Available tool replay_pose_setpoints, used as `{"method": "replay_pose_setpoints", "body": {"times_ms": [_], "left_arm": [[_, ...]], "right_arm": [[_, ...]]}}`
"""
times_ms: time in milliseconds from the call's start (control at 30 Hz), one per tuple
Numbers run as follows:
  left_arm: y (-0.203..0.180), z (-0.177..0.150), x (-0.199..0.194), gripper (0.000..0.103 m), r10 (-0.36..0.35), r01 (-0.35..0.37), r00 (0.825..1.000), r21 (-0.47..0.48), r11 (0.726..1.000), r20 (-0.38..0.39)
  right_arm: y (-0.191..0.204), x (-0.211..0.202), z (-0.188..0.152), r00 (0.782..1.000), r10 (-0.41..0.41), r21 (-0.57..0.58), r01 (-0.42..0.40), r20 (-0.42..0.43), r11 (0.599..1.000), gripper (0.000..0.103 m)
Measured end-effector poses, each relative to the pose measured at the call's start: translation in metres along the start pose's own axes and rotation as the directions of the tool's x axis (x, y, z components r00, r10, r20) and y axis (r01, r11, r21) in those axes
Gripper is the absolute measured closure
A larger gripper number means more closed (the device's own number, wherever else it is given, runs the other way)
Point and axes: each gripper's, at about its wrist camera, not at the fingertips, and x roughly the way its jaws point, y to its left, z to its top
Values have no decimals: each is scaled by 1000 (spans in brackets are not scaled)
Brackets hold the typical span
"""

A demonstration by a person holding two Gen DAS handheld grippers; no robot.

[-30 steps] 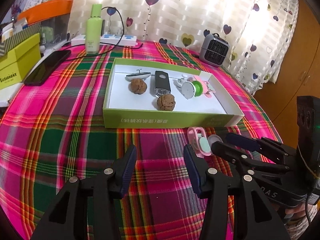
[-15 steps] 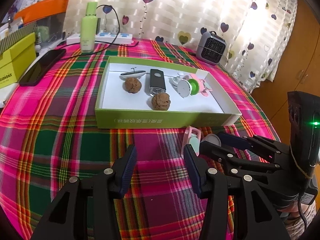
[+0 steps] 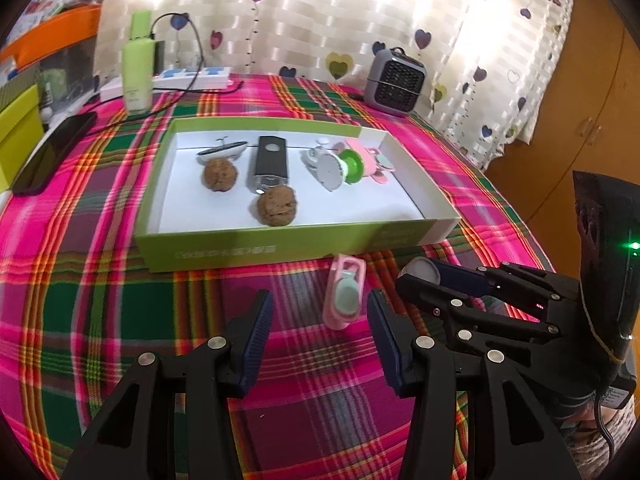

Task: Organize objects
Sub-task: 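Close the right tool on the frosted round lid while the left tool grasps the mint-centred pink clip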

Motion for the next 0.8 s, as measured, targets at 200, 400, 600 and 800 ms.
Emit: {"method": "replay_pose_setpoints", "body": {"times_ms": [200,400,600,800], "left_arm": [[-12,5,10,56,13,-12,1000,48,999,-13],[-18,7,17,56,32,-30,999,72,997,-25],[-16,9,20,56,45,-43,999,59,997,-27],[-16,9,27,63,65,-63,997,62,996,-35]], "right_arm": [[-7,-5,-5,1000,-11,9,11,3,1000,74],[-12,-8,-6,1000,-11,24,11,11,1000,74],[-11,-8,-6,1000,-8,22,8,11,1000,74],[-12,-8,-6,1000,-8,24,8,12,1000,74]]}}
